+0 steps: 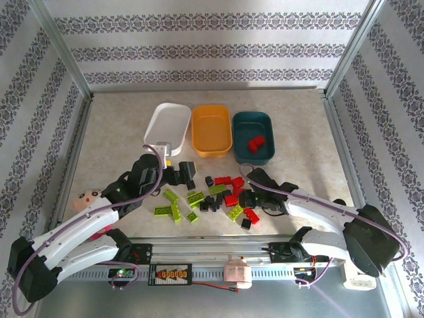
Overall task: Sort the legos into containers by color
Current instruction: Pick up the lego from the bottom-center of the table, then place the lego in the container.
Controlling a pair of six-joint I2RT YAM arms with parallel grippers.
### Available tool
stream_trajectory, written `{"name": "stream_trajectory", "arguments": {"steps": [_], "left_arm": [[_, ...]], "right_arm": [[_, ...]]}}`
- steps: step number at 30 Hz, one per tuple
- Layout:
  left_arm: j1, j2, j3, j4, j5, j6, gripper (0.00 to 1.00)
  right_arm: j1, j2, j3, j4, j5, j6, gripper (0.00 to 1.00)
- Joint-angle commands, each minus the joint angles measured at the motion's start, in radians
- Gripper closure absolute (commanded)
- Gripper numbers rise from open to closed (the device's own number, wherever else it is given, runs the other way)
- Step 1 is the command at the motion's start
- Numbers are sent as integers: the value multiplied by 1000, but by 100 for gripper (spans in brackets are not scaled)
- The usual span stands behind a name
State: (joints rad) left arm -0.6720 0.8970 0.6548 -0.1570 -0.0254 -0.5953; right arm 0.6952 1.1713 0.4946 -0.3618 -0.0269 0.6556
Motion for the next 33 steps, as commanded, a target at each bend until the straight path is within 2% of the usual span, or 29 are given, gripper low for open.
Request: {"name": "stream_trajectory", "arguments": {"steps": [1,6,12,16,19,24,33], "left_arm": [[7,-31,-24,-24,-62,-21,1],[7,-45,-20,-58,-82,-18,1],[8,-64,-39,-68,-90,-12,1],[8,-94,-58,-99,-109,-14,1],[8,-128,-77,-123,-118,-13,1],[8,-208,-124,-165,-137,-64,1],[9,-323,-167,-268,-135,-100,1]], "right_arm": [[-17,-3,12,-16,30,11,61],[-56,-36,-14,-29,42,1,65],[-62,-120,2,-67,29,-53,79],[-68,-209,67,-128,11,-90,82],[-68,-186,159,-127,-38,-126,83],[-62,28,364,-5,-85,-191,83],[-114,552,791,93,-49,-260,83]]}}
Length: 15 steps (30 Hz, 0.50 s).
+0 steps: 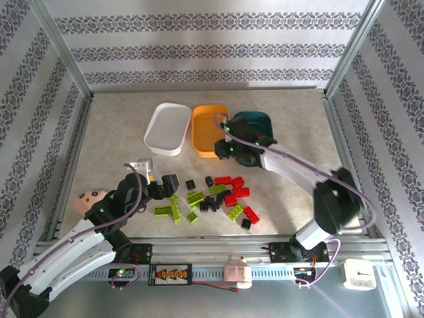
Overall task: Sort the legos into containers by color
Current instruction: Place the lego in the container.
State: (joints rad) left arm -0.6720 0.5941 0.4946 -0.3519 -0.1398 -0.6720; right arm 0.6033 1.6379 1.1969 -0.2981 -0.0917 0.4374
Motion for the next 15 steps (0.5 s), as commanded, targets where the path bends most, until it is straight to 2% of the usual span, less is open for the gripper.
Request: {"name": "stream_trajectory", "arguments": {"steps": [1,4,6,8,11,15], "left_arm": [[10,-23,-6,-89,-21,-24,1],[11,-18,-1,-131,-26,-38,1],[11,-11,0,-156,-33,-49,1],[11,-2,-4,-168,-32,-59,0],[11,29,-5,-178,-23,-71,2],[11,123,0,-159,5,-54,6]], "right_arm": [[-30,131,129,26,16,-43,83],[-43,241,232,4,38,-40,83],[-46,296,284,-18,59,-37,79],[-46,335,326,-37,73,-36,70],[-47,358,362,-56,85,-39,51],[-42,290,304,-26,58,-40,45]]}}
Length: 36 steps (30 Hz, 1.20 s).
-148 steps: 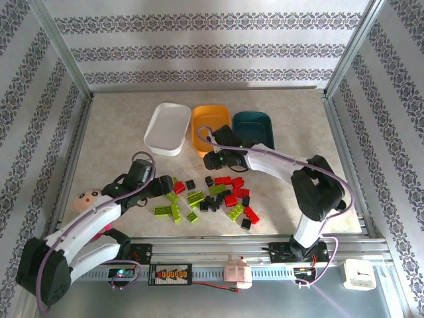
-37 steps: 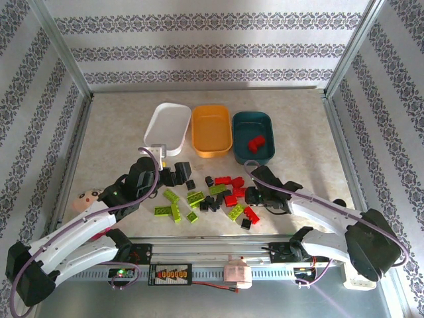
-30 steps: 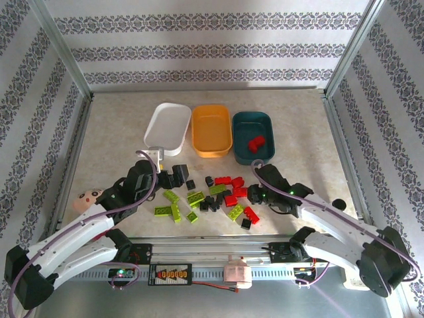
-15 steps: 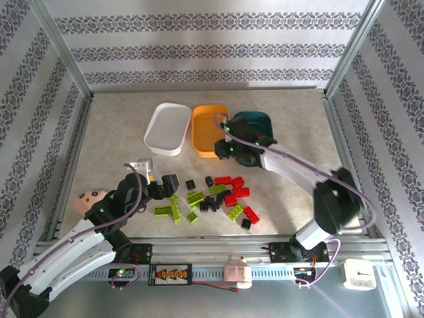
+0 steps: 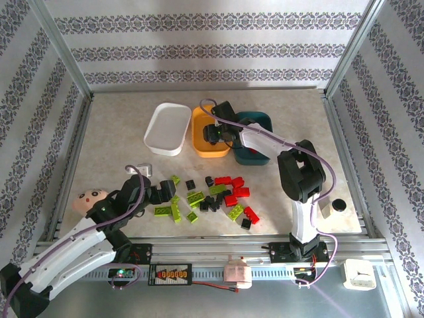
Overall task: Sort the legos into containers by color
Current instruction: Place the lego in the container, then pick up the lego from the center of the table.
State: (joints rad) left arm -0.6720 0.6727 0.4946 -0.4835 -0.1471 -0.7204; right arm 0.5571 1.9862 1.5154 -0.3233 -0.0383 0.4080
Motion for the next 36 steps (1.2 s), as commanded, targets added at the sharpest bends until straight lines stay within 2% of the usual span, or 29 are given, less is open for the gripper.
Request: {"name": "stream_trajectory", "arguments": {"steps": [1,5,11,17,23,32,36], "left_arm": [[11,93,3,-19,16,0,6],[19,289,19,96,36,37,8],[133,598,113,269,125,138,19],[143,798,220,267,96,209,24],[142,881,266,259,71,238,30],[141,895,236,260,117,223,52],[141,850,243,236,130,217,62]], "right_arm": [[8,-82,-42,9,1,-12,44],[21,-163,-152,37,-13,-9,43],[35,-286,-314,84,-41,15,42],[37,-395,-420,105,-31,28,42],[25,-442,-457,110,-24,30,42],[4,-458,-476,117,-15,35,42],[-2,-474,-489,118,-11,35,42]]}}
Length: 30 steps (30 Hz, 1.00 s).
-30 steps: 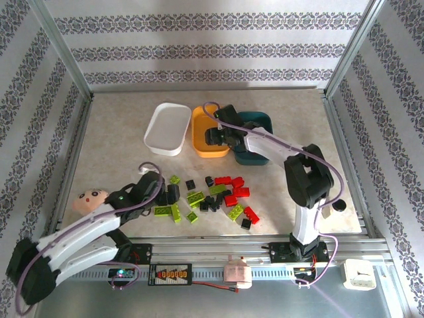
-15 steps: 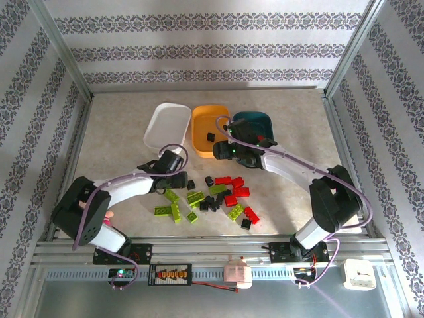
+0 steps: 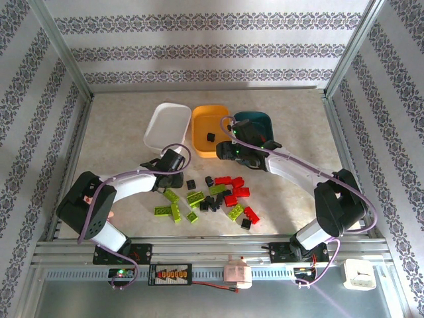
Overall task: Sort the legos into containers by color
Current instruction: Pick up the lego from the center of the table, then place the lego in the container.
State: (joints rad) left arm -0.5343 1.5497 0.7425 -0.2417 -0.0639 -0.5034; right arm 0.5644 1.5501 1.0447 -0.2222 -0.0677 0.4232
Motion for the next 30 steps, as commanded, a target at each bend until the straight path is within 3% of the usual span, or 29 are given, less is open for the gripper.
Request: {"name": "stream_trajectory", "arguments": {"steps": [1,5,9,15,20,23,27,30], "left_arm": [[3,-52,5,-16,46,-1,64],[10,-136,83,-78,23,11,69],[85,-143,199,-103,22,24,69],[209,42,389,-61,76,16,69],[245,226,549,-72,89,16,69],[254,317,640,-108,84,13,63],[270,386,713,-133,105,5,44],[271,380,736,-141,131,2,36]], "right_arm": [[-9,-45,-23,16,17,20,42],[-9,-86,-65,15,17,23,42],[-9,-144,-127,20,7,31,42],[6,-212,-215,22,-31,27,41],[41,-274,-278,16,-76,-7,40],[75,-309,-311,13,-100,-22,39],[134,-339,-334,7,-130,-31,37],[185,-341,-327,2,-125,-33,36]]}}
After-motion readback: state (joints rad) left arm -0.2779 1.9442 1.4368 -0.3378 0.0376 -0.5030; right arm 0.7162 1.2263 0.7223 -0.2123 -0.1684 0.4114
